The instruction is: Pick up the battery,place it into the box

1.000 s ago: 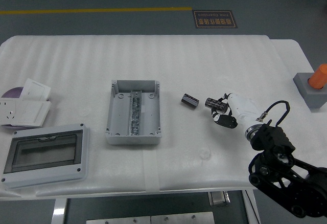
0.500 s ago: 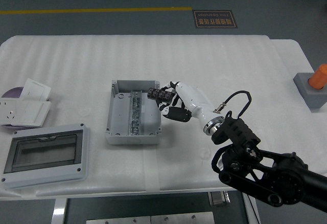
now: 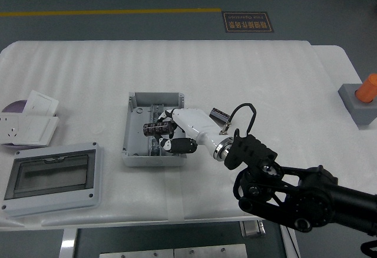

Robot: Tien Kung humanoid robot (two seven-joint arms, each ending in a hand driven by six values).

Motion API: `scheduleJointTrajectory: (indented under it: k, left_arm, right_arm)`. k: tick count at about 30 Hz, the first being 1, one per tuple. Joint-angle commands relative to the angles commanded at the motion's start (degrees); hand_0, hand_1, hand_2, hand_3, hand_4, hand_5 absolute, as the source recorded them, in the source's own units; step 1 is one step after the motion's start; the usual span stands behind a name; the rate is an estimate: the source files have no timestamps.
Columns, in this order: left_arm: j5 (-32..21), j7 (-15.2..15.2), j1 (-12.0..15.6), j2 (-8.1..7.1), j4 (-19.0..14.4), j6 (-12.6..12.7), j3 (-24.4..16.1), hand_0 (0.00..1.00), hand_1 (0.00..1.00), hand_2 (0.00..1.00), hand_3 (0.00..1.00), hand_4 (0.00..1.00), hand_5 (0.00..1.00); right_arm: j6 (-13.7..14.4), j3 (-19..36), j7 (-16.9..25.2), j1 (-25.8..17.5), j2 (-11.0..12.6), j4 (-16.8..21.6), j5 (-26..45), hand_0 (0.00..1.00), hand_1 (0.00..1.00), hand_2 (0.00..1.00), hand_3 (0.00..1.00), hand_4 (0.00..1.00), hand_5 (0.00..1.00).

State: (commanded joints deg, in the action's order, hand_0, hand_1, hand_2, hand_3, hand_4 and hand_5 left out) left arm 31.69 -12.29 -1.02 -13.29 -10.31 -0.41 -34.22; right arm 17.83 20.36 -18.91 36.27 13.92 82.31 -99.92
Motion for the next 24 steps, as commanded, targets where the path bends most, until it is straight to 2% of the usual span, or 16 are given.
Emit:
scheduleJointTrajectory:
  k: [3, 4, 9, 10, 12, 15, 16, 18, 21, 24]
  left_arm:
    - [0.2, 0.0, 0.0, -0.01, 0.0, -0.1, -0.2, 0.58, 0.635, 0.539, 0.553, 0.66, 0.275]
    - [0.3, -0.1, 0.0, -0.01, 0.0, -0.1, -0.3, 0.58, 0.636, 0.529, 0.548, 0.66, 0.271]
    - [0.3, -0.1, 0.1, 0.04, 0.0, -0.1, -0.3, 0.58, 0.636, 0.529, 0.548, 0.66, 0.271]
    - [0.3, -0.1, 0.1, 0.06, 0.0, -0.1, -0.3, 0.58, 0.635, 0.523, 0.543, 0.657, 0.266]
    - [0.2, -0.1, 0.2, 0.06, 0.0, -0.1, -0.2, 0.58, 0.635, 0.523, 0.543, 0.657, 0.266]
    - [0.1, -0.1, 0.2, 0.05, 0.0, -0.1, -0.1, 0.58, 0.635, 0.523, 0.543, 0.657, 0.266]
    - [0.0, -0.1, 0.3, 0.06, 0.0, -0.1, -0.1, 0.58, 0.636, 0.522, 0.543, 0.658, 0.265]
    - [-0.2, -0.1, 0.3, 0.08, 0.0, -0.1, 0.1, 0.58, 0.636, 0.522, 0.543, 0.658, 0.265]
    - [-0.4, 0.0, 0.4, 0.12, 0.0, 0.0, 0.3, 0.58, 0.636, 0.522, 0.543, 0.658, 0.265]
    - [-0.4, 0.0, 0.3, 0.1, 0.0, 0.0, 0.4, 0.58, 0.635, 0.524, 0.543, 0.656, 0.266]
  right_arm:
    - [-0.3, 0.1, 0.2, -0.1, -0.1, -0.2, 0.2, 0.839, 0.846, 0.832, 0.884, 0.686, 0.438]
    - [-0.4, 0.2, 0.2, -0.1, -0.2, -0.3, 0.2, 0.859, 0.841, 0.836, 0.899, 0.806, 0.519]
    - [0.0, 2.3, 0.0, -0.8, -0.1, -1.0, -0.6, 0.859, 0.841, 0.836, 0.899, 0.806, 0.519]
    - [0.1, 3.0, -0.1, -0.9, 0.0, -1.2, -0.8, 0.866, 0.828, 0.818, 0.883, 0.866, 0.572]
    - [0.5, 4.9, -0.3, -1.3, 0.4, -1.9, -1.3, 0.866, 0.828, 0.818, 0.883, 0.866, 0.572]
    - [1.4, 8.1, -0.9, -2.1, 1.0, -3.8, -3.3, 0.866, 0.828, 0.818, 0.883, 0.866, 0.572]
    - [1.6, 9.3, -1.2, -2.4, 1.2, -4.6, -4.0, 0.865, 0.802, 0.793, 0.849, 0.917, 0.62]
    - [1.8, 11.1, -1.8, -2.6, 1.8, -6.2, -5.2, 0.865, 0.802, 0.793, 0.849, 0.917, 0.62]
    - [1.2, 11.4, -2.9, -2.2, 3.1, -8.5, -5.6, 0.865, 0.802, 0.793, 0.849, 0.917, 0.62]
    - [-0.3, 9.4, -4.0, -1.0, 3.9, -10.5, -4.9, 0.853, 0.774, 0.764, 0.824, 0.922, 0.626]
